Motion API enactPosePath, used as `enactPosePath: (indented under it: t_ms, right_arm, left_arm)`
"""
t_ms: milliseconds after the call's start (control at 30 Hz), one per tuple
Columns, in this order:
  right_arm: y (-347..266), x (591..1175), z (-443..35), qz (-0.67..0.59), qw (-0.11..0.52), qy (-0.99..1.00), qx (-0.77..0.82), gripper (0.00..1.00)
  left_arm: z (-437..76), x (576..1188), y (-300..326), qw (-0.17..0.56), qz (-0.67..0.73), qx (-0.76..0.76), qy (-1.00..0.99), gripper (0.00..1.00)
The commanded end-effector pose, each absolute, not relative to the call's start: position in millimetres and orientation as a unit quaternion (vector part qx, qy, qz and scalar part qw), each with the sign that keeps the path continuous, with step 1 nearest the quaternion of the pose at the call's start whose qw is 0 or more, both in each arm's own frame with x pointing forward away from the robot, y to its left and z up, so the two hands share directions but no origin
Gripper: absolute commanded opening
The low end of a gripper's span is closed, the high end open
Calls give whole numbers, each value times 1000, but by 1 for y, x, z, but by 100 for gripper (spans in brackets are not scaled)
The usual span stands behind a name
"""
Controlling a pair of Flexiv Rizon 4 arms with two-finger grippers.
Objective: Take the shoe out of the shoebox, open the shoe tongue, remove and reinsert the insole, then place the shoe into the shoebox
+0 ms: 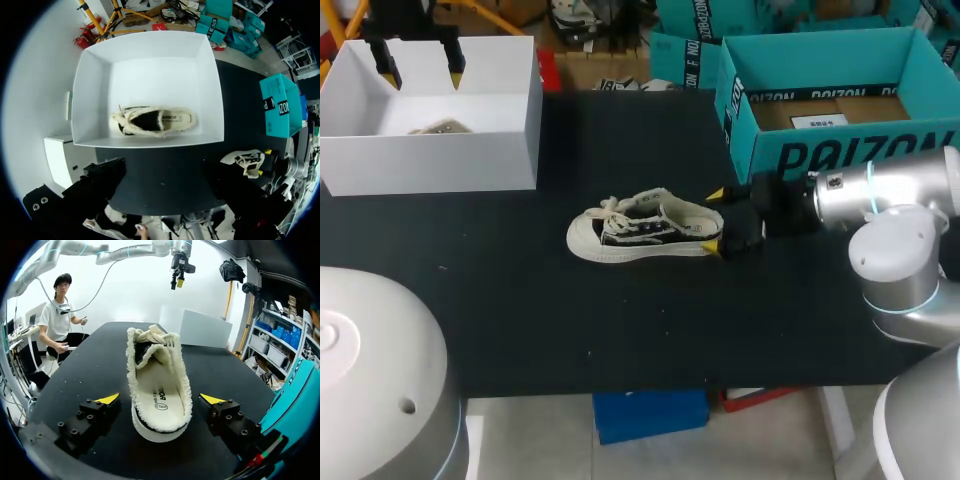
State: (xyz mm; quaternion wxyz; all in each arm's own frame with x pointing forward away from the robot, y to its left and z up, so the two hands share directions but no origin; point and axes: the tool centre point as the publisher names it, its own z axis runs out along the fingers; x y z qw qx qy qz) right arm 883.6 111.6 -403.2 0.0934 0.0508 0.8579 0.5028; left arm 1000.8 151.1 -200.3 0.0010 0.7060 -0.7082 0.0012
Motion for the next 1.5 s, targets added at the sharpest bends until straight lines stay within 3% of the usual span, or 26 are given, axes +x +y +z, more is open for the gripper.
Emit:
enactPosePath:
  t_ms: [33,1200,1267,1500]
  right_arm:
    - [115,892,-408,506,84,857,48,100]
    - [135,896,-446,532,44,844,51,100]
    - [137,896,-446,533,46,844,44,0]
    - [138,895,-446,539,47,840,40,0]
  left_arm:
    - [-200,1001,151,1,0,707,-708,100]
    - [-200,1001,151,1,0,707,-708,100]
    - [-200,1001,151,1,0,707,-708,100]
    - [-200,1001,151,1,0,707,-708,100]
